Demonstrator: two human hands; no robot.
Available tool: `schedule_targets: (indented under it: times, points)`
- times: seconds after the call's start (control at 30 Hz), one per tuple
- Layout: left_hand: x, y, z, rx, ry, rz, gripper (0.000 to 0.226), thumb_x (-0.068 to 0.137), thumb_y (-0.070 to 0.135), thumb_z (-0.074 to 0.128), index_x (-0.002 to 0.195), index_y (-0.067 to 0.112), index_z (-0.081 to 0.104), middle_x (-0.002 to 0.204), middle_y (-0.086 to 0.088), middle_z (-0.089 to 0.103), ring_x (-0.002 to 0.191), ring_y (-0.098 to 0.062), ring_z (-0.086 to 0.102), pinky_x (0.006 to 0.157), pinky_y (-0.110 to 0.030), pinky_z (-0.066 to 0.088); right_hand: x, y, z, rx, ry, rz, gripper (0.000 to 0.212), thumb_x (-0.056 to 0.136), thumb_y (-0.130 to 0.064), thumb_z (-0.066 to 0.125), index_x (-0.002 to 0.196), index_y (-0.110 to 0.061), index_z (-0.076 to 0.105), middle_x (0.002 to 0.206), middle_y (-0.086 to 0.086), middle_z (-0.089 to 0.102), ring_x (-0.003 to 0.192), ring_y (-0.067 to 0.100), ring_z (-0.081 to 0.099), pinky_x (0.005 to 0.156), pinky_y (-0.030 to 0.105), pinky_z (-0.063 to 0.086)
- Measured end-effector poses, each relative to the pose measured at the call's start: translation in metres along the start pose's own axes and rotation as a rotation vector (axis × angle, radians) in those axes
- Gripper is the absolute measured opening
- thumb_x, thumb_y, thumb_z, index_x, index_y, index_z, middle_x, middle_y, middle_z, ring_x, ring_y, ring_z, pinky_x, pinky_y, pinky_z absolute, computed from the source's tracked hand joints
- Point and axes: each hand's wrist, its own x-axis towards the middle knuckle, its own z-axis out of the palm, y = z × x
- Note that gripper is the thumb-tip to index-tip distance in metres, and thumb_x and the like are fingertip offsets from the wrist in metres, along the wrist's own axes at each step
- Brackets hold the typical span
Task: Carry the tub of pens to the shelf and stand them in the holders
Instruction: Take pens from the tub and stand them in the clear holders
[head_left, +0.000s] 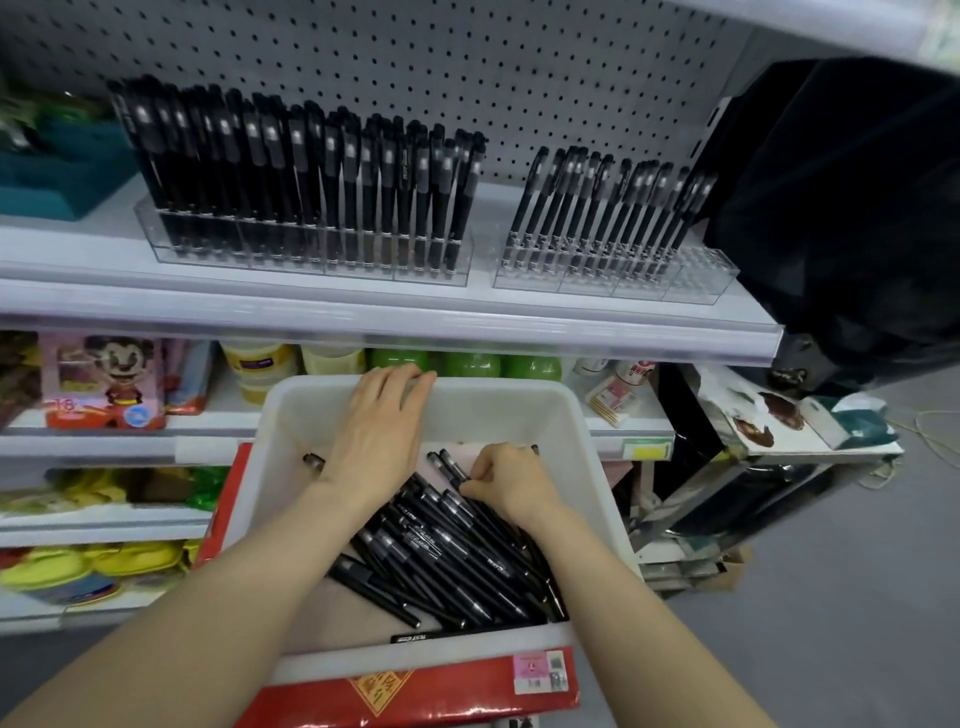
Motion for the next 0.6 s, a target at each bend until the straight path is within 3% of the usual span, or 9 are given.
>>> schedule_targets:
  times: [0.1,0.23,0.37,0.43,0.53,0.6]
  points:
    - [0.000,0.000,0.000,0.017,-0.005,0.003,0.064,0.074,0.002,0.072,0.134,0.002,0.052,0.129,-0.017,0.052,0.117,-0.036,0.047,0.108,-0.049,0.038,-0.002,-0.001,0.000,-0.011,-0.017,-0.026,0.015,0.082,-0.026,0.076,0.092,-0.017,0.070,0.096,0.002,0.071,0.098,0.020,0.063,0.089,0.027,0.048]
    - [0.001,-0.004,-0.001,0.068,-0.039,0.032,0.070,0.070,0.001,0.075,0.136,0.003,0.051,0.130,-0.017,0.053,0.119,-0.035,0.049,0.107,-0.047,0.039,-0.001,0.000,-0.019,0.095,0.026,-0.044,0.020,0.085,-0.019,0.071,0.105,-0.016,0.069,0.092,0.001,0.070,0.087,0.015,0.061,0.075,0.020,0.042]
    - [0.009,-0.003,-0.011,0.202,-0.114,0.057,0.081,0.051,0.002,0.087,0.128,0.002,0.060,0.120,-0.017,0.061,0.108,-0.034,0.060,0.092,-0.044,0.051,-0.002,0.003,-0.068,0.227,0.122,-0.117,0.018,0.087,-0.019,0.069,0.105,-0.018,0.067,0.078,-0.008,0.062,0.075,0.014,0.059,0.081,0.034,0.053]
    - [0.019,0.002,-0.020,0.251,-0.164,0.059,0.072,0.047,0.001,0.086,0.117,0.004,0.067,0.108,-0.013,0.065,0.096,-0.031,0.063,0.081,-0.041,0.056,0.000,0.009,-0.098,0.282,0.192,-0.160,0.010,0.086,-0.020,0.070,0.095,-0.023,0.066,0.077,-0.009,0.062,0.075,0.014,0.060,0.078,0.038,0.055]
    - [0.043,0.016,-0.036,0.233,-0.162,0.108,0.041,0.053,-0.003,0.079,0.091,0.011,0.072,0.089,-0.006,0.064,0.077,-0.025,0.059,0.056,-0.034,0.054,0.005,0.023,-0.142,0.401,0.310,-0.199,0.007,0.086,-0.023,0.072,0.085,-0.025,0.066,0.076,-0.003,0.065,0.073,0.019,0.062,0.074,0.040,0.055]
    - [0.067,0.032,-0.045,0.197,-0.105,0.156,0.038,0.058,-0.002,0.079,0.093,0.012,0.072,0.091,-0.005,0.065,0.080,-0.024,0.061,0.055,-0.035,0.055,0.009,0.032,-0.166,0.465,0.391,-0.206,0.006,0.088,-0.022,0.071,0.087,-0.017,0.067,0.078,0.002,0.066,0.074,0.023,0.064,0.070,0.037,0.054]
